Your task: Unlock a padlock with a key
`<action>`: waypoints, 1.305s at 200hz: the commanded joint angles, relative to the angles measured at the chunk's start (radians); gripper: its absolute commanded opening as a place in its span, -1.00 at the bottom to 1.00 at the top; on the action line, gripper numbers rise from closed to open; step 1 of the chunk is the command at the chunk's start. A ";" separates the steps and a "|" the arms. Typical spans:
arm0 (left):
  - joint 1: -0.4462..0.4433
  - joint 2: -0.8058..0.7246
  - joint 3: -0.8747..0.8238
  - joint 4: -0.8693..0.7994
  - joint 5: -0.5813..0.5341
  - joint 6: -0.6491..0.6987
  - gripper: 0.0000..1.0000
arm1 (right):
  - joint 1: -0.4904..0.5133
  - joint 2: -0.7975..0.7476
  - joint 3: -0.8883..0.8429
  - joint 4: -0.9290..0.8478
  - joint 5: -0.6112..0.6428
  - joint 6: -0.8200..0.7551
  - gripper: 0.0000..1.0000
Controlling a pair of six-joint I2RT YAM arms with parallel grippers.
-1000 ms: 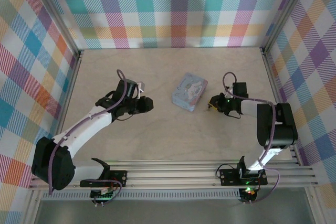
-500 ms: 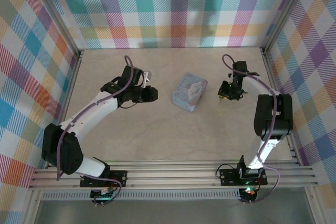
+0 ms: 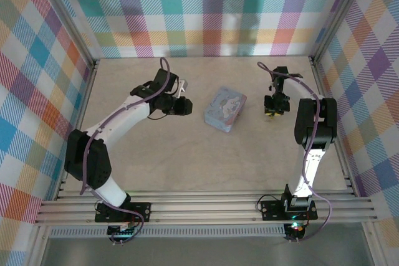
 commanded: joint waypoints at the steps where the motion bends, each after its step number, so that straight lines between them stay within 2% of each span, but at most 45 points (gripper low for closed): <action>1: -0.002 0.026 0.095 -0.054 -0.031 0.098 -0.27 | -0.010 -0.067 -0.001 -0.027 -0.020 -0.031 -0.17; 15: 0.002 0.048 0.137 -0.061 -0.057 0.141 -0.17 | -0.011 -0.107 -0.012 -0.015 -0.044 -0.052 0.07; 42: 0.017 0.082 0.209 -0.063 -0.071 0.199 0.08 | -0.012 -0.158 0.018 -0.017 -0.049 -0.034 0.18; 55: 0.031 0.085 0.225 -0.058 -0.101 0.205 0.31 | -0.012 -0.206 -0.002 0.023 -0.073 -0.019 0.26; 72: 0.052 0.070 0.225 -0.032 -0.146 0.226 0.65 | -0.012 -0.281 -0.060 0.104 -0.095 -0.021 0.45; 85: 0.073 0.056 0.216 -0.005 -0.190 0.252 0.99 | -0.013 -0.348 -0.119 0.168 -0.103 -0.040 0.57; 109: 0.138 0.010 0.162 0.083 -0.235 0.268 1.00 | -0.012 -0.495 -0.265 0.330 -0.073 -0.048 0.85; 122: 0.181 -0.039 0.078 0.192 -0.235 0.275 1.00 | -0.012 -0.574 -0.360 0.442 -0.063 -0.070 1.00; 161: 0.302 -0.159 -0.256 0.553 -0.256 0.340 1.00 | -0.011 -0.747 -0.697 0.852 -0.035 -0.114 0.99; 192: 0.378 -0.188 -0.381 0.640 -0.209 0.263 1.00 | -0.011 -0.805 -0.864 0.970 -0.008 -0.105 0.99; 204: 0.382 -0.197 -0.420 0.683 -0.214 0.256 1.00 | -0.011 -0.837 -0.939 1.039 0.002 -0.091 0.99; 230: 0.382 -0.198 -0.496 0.776 -0.196 0.255 1.00 | -0.012 -0.890 -1.138 1.299 -0.027 -0.042 0.99; 246: 0.382 -0.217 -0.579 0.854 -0.220 0.234 1.00 | -0.012 -0.874 -1.219 1.414 -0.045 -0.055 0.99; 261: 0.383 -0.243 -0.662 0.932 -0.293 0.256 1.00 | -0.012 -0.848 -1.236 1.508 -0.018 -0.088 0.99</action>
